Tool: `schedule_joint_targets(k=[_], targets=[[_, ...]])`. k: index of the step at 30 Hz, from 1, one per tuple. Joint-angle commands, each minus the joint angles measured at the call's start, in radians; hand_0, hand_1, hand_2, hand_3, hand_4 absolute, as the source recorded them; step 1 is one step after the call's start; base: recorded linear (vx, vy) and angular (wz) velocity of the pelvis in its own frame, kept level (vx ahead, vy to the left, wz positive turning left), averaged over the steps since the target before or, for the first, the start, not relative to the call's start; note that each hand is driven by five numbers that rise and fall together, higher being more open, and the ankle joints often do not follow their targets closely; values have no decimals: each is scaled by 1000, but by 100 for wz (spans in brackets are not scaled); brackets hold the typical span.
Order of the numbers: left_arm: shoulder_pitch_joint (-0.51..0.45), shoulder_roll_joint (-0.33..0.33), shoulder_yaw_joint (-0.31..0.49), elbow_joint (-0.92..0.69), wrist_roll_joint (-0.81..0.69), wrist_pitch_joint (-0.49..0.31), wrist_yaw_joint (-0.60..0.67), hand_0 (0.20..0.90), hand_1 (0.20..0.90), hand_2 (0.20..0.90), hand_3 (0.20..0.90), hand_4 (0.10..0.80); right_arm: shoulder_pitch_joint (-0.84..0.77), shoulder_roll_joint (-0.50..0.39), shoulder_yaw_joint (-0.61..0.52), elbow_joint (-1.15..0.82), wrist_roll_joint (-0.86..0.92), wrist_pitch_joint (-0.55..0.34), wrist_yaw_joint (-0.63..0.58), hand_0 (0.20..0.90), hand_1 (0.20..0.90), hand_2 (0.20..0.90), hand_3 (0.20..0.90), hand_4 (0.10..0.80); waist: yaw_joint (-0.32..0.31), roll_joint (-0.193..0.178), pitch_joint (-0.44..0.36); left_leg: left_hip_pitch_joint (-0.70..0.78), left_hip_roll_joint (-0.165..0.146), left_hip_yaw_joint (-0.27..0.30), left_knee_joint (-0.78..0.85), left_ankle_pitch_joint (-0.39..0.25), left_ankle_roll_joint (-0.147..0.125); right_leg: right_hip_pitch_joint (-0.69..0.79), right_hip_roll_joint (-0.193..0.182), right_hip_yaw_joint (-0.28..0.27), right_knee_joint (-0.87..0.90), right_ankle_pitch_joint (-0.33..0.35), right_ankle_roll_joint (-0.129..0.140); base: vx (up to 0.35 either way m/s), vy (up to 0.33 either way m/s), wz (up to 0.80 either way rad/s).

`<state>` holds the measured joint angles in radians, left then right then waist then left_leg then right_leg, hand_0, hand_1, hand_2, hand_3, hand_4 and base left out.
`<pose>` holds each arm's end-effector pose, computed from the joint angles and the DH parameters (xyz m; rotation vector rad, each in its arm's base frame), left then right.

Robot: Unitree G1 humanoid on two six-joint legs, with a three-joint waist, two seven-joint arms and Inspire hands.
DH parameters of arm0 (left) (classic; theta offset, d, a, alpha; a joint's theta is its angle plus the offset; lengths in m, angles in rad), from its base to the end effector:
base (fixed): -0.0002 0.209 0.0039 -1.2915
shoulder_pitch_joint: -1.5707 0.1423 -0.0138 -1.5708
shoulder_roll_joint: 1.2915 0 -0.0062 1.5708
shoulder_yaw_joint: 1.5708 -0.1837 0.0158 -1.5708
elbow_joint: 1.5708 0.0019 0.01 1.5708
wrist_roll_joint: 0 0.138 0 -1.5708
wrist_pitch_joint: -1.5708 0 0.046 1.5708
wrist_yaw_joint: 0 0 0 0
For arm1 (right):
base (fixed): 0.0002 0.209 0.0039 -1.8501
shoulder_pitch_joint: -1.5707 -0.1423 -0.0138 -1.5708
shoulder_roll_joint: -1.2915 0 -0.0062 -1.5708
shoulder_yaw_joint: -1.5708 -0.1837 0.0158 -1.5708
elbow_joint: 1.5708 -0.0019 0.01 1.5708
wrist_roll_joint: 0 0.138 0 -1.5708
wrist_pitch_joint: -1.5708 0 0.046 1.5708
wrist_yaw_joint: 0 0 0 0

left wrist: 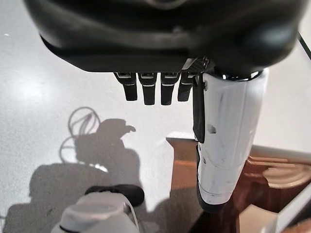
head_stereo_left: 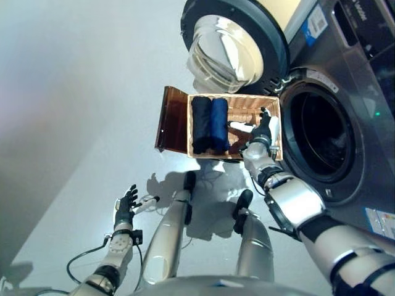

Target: Pick up the clothes and place them into the washing machine

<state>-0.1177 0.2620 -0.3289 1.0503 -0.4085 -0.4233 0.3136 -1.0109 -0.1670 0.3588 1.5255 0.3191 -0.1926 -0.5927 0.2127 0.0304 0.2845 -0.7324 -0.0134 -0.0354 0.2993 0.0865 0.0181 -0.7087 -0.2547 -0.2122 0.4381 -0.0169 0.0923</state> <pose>0.1529 0.2032 -0.0806 0.1430 0.5287 0.3264 0.3367 -0.1499 0.0628 -0.3552 0.2488 -0.4965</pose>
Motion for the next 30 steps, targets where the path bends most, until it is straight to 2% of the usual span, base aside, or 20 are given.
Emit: schedule_joint_targets(k=[1, 12, 19, 30], targets=[[-31, 89, 46, -63, 20, -50, 60, 900, 900, 900, 900, 800, -104, -66, 4, -7, -24, -31, -58, 900, 900, 900, 900, 800, 42, 14, 30, -65, -7, 18, 42, -94, -64, 33, 7, -25, -22, -52, -19, 12, -5, 17], [-23, 92, 35, -170, 47, -52, 84, 900, 900, 900, 900, 800, -152, -117, -22, 24, 11, -16, -60, 900, 900, 900, 900, 800, 83, 39, 62, -121, -21, 9, 81, -110, -59, -3, -12, -40, 16, -70, -20, 18, 20, 10], [-36, 77, 20, -147, 50, -48, 92, 900, 900, 900, 900, 800, -177, -133, -19, 34, 6, -12, -67, 900, 900, 900, 900, 800, 97, 44, 79, -156, -26, 8, 115, -123, -57, -30, -19, -43, 46, -81, -21, 13, 16, 7], [-48, 74, -8, -223, 73, -56, 115, 900, 900, 900, 900, 800, -196, -193, -38, 68, -14, 11, -88, 900, 900, 900, 900, 800, 134, 85, 100, -223, -45, 0, 138, -126, -58, -78, -44, -66, 94, -102, -18, 15, 8, 14]])
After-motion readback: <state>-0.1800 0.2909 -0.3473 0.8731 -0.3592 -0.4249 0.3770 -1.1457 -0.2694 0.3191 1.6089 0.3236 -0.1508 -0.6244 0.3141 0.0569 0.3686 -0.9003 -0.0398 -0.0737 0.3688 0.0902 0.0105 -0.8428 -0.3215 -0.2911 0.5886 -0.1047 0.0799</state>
